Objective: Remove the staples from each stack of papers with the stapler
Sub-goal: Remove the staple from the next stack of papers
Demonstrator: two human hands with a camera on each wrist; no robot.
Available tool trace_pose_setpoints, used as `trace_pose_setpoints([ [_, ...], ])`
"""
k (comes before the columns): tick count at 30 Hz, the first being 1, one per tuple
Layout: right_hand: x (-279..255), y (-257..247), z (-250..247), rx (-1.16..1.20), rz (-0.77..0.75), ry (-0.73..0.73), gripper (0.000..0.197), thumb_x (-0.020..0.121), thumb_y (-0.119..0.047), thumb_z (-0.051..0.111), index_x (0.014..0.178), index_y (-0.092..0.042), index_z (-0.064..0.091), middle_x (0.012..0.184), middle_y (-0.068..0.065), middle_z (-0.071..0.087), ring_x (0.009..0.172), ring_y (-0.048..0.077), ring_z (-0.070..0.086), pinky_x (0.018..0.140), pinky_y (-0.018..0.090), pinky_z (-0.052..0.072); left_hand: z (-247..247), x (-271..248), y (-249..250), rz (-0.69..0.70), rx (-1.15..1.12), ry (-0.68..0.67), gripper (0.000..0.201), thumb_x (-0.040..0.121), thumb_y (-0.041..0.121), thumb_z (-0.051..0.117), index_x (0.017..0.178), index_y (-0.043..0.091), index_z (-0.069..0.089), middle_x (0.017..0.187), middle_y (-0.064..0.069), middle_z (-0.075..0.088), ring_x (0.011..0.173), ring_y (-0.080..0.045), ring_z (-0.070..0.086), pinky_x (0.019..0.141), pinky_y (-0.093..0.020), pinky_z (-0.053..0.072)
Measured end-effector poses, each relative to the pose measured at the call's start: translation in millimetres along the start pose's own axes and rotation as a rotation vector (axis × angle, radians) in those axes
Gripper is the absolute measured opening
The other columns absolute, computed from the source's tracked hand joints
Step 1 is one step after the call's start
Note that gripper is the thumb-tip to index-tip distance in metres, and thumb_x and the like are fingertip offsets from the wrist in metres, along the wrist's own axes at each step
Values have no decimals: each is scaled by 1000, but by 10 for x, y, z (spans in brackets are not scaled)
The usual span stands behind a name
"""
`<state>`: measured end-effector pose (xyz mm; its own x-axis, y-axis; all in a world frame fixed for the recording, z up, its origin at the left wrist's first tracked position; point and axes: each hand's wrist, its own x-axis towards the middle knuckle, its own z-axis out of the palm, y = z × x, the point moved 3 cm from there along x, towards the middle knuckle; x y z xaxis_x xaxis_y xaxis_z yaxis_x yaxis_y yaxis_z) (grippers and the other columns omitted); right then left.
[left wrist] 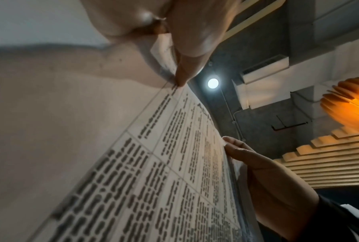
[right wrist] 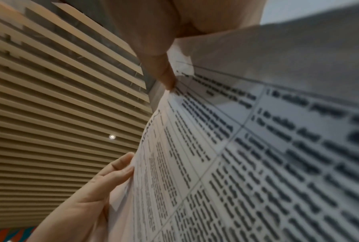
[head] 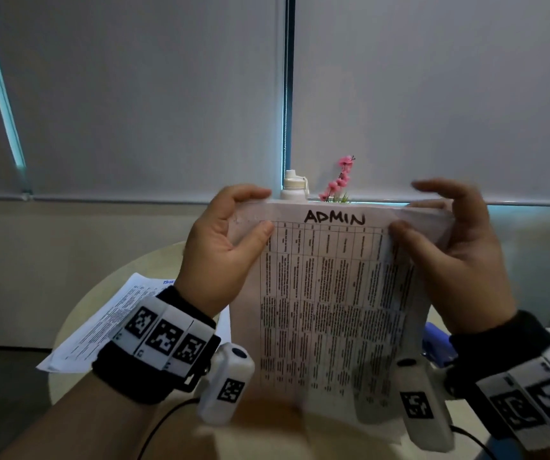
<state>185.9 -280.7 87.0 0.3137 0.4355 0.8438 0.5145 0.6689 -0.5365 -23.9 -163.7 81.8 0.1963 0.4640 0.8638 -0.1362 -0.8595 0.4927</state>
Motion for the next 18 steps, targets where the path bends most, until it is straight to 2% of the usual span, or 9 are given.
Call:
trace_pose_setpoints([
  [2, 38, 50, -1, -21, 9, 5, 28, 83, -1, 65, 90, -27, 59, 89, -8, 61, 79, 9, 59, 71, 25, 51, 5, 27, 19, -2, 10, 30, 29, 85, 0, 66, 97, 26, 60, 96, 4, 66, 90, -11, 67, 76, -24, 56],
  [5, 81, 85, -9, -65, 19, 37, 22, 82, -3, 67, 82, -24, 61, 84, -6, 63, 77, 10, 59, 68, 24, 50, -18, 57, 40, -1, 23, 57, 26, 83, 0, 68, 92, 24, 60, 91, 7, 64, 82, -4, 66, 72, -19, 54],
  [9, 79, 128, -7, -48, 21, 48, 23, 82, -4, 67, 80, -26, 61, 82, -5, 63, 74, 8, 58, 66, 21, 48, 1, 11, 31, -55, -33, 48, 37, 85, 1, 66, 108, 27, 56, 99, 0, 64, 84, -12, 69, 70, -25, 58],
  [12, 71, 125, -5, -35, 11, 54, 23, 82, -7, 67, 84, -29, 61, 82, -5, 62, 74, 8, 58, 65, 20, 49, -2, -6, 25, -49, -25, 55, 28, 86, 4, 67, 103, 26, 60, 102, -8, 68, 88, -16, 71, 75, -30, 59],
  [14, 43, 122, -15, 4, 37, 47, 27, 82, -10, 70, 95, -31, 58, 83, -1, 62, 73, 9, 60, 64, 20, 51, -22, -13, 10, -52, -9, 67, 24, 82, 14, 70, 100, 26, 61, 97, -3, 69, 87, -16, 70, 75, -33, 59],
  [16, -11, 175, -50, 52, 143, 32, 34, 74, -25, 72, 103, -31, 54, 87, 2, 64, 74, 10, 64, 62, 20, 53, -21, -28, -14, -81, -18, 59, 32, 77, 18, 69, 105, 27, 57, 93, 2, 67, 83, -11, 68, 72, -29, 58],
  [18, -87, 284, -73, 136, 303, -33, 47, 60, -44, 78, 101, -30, 58, 88, 2, 67, 75, 12, 67, 60, 22, 54, -1, -47, -45, -126, -76, 47, 39, 76, 17, 68, 110, 29, 52, 93, 2, 66, 83, -11, 68, 73, -29, 58],
])
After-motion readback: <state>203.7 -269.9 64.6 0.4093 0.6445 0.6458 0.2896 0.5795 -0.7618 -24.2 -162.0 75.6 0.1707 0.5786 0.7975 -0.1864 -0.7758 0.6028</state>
